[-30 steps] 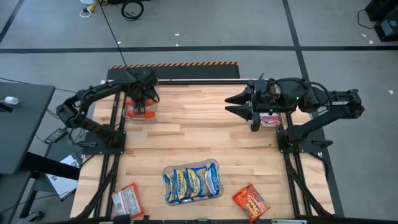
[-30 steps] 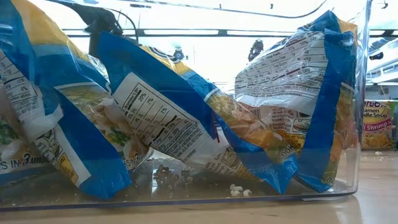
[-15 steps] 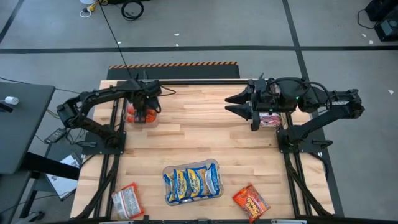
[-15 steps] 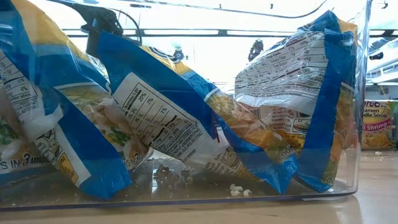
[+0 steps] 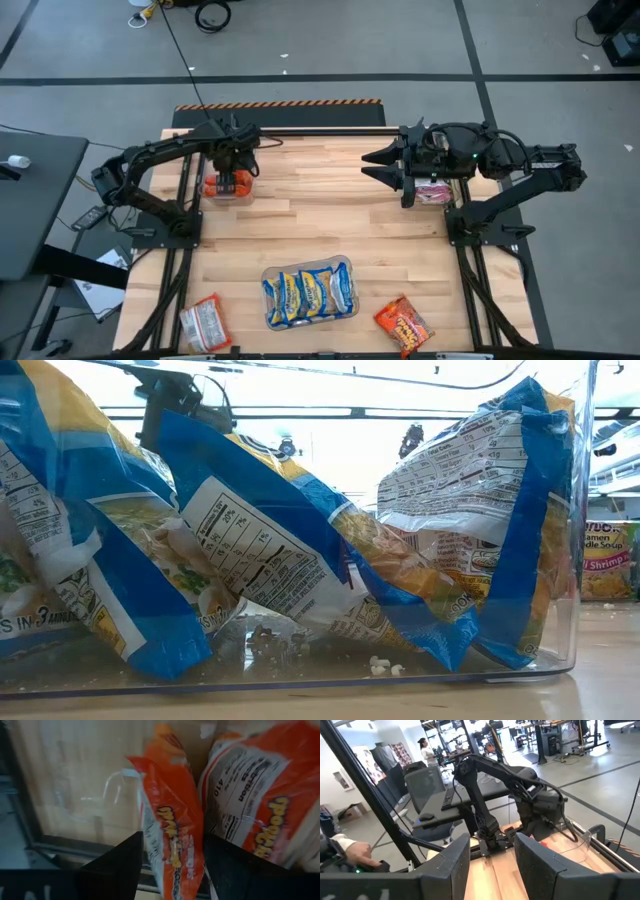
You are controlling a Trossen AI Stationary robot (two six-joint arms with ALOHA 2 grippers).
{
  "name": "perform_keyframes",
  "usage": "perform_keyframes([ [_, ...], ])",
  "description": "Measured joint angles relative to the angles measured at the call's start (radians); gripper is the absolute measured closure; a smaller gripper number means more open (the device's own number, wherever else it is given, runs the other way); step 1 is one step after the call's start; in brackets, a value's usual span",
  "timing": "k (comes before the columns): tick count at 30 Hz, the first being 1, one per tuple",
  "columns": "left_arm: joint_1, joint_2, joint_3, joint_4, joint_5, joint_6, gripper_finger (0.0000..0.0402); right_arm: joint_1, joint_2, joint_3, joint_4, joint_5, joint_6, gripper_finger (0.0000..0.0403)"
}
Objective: Sort Maruchan noodles
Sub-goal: Put the orange noodle pack into the top left transparent bin
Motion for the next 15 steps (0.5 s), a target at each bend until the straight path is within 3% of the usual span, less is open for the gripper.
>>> perform_keyframes([
  [6,-0.007,0.0,0.125,-0.103,0.014,-0.062,0.0195,0.004,0.0,0.0,-0.019,-0.012,0.0,0.0243],
  [11,-0.074,-0.009,0.233,-0.23,0.177,-0.293,0.0195,0.023,0.0,0.0,-0.122,-0.015,0.001,0.0243],
  [15,-0.209,-0.019,0.253,-0.293,0.306,-0.492,0.0196,0.035,0.0,0.0,-0.174,0.004,0.001,0.0243],
])
